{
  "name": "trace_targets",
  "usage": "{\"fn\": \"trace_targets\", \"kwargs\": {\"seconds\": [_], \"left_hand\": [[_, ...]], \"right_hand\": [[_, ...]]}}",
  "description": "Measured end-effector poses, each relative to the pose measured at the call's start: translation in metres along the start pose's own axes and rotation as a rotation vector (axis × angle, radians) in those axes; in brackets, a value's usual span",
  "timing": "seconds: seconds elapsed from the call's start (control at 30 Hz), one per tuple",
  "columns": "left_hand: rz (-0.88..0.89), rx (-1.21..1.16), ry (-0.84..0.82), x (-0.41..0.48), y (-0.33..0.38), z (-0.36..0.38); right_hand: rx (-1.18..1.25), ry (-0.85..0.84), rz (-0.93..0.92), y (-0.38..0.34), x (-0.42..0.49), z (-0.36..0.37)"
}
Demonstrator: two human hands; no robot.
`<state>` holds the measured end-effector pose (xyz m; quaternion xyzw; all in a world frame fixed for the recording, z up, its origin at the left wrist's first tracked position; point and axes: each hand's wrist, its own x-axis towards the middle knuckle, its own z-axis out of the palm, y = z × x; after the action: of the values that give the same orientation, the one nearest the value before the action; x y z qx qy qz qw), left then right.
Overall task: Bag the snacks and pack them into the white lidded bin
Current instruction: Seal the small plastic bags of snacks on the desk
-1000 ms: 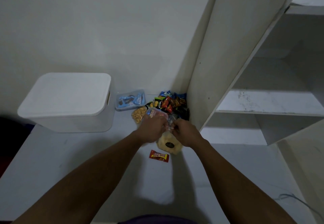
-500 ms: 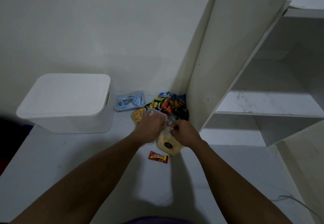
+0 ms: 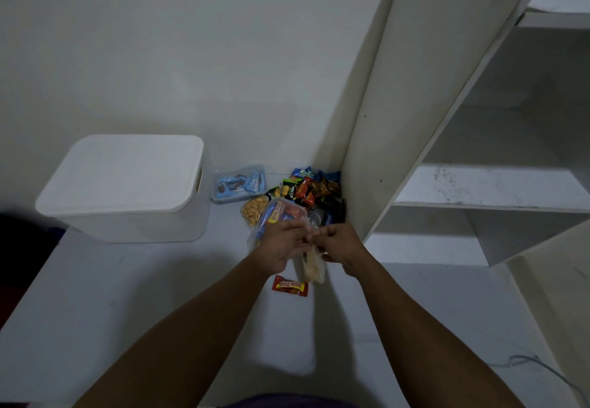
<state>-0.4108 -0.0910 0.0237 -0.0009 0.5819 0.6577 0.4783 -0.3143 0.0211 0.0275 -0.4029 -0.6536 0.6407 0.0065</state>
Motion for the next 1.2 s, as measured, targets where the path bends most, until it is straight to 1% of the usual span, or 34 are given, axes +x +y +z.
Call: {"fn": "trace_targets", "kwargs": {"seconds": [0.17,0.27,0.37,0.43,0.5,0.57,0.7,0.73,0.87,0.97,1.1,1.2], "left_hand": [[-0.059,-0.072,-0.058,-0.001,-0.002,-0.004],[-0.057,-0.019,-0.02,-0.002,-0.002,-0.004],[-0.039,0.063,0.039,-0.002,0.0,0.001],[-0.035,0.096,0.047,-0.002,0.002,0.003],[-0.028,0.121,0.042,-0.001,0.004,0.002],[-0.022,0.122,0.036,0.0,0.005,0.002],[0.009,0.085,0.072,0.002,0.007,0.0],[0.011,0.085,0.078,0.003,0.007,-0.001],[-0.036,0.204,0.062,0.005,-0.003,-0.003],[-0.022,0.165,0.063,0.006,-0.005,-0.004],[-0.005,0.09,0.083,0.004,-0.007,-0.002],[-0.033,0.08,0.019,0.002,-0.009,-0.002]], "right_hand": [[0.196,-0.08,0.152,0.002,-0.004,-0.005],[0.218,-0.073,0.174,0.005,-0.003,-0.005],[0.104,-0.034,0.106,0.005,-0.004,-0.001],[0.002,0.003,0.013,0.0,-0.005,0.001],[-0.041,0.031,-0.047,-0.004,-0.006,0.002],[-0.039,0.026,-0.037,-0.005,-0.006,0.001],[-0.165,-0.089,0.035,0.001,-0.007,-0.004],[-0.153,-0.097,0.029,0.002,-0.008,-0.004],[-0.051,-0.049,-0.031,0.002,-0.007,0.0],[-0.019,-0.054,-0.03,0.001,-0.007,0.001],[-0.181,-0.123,-0.009,-0.004,-0.007,-0.003],[-0.164,-0.088,-0.037,-0.002,-0.005,-0.005]]}}
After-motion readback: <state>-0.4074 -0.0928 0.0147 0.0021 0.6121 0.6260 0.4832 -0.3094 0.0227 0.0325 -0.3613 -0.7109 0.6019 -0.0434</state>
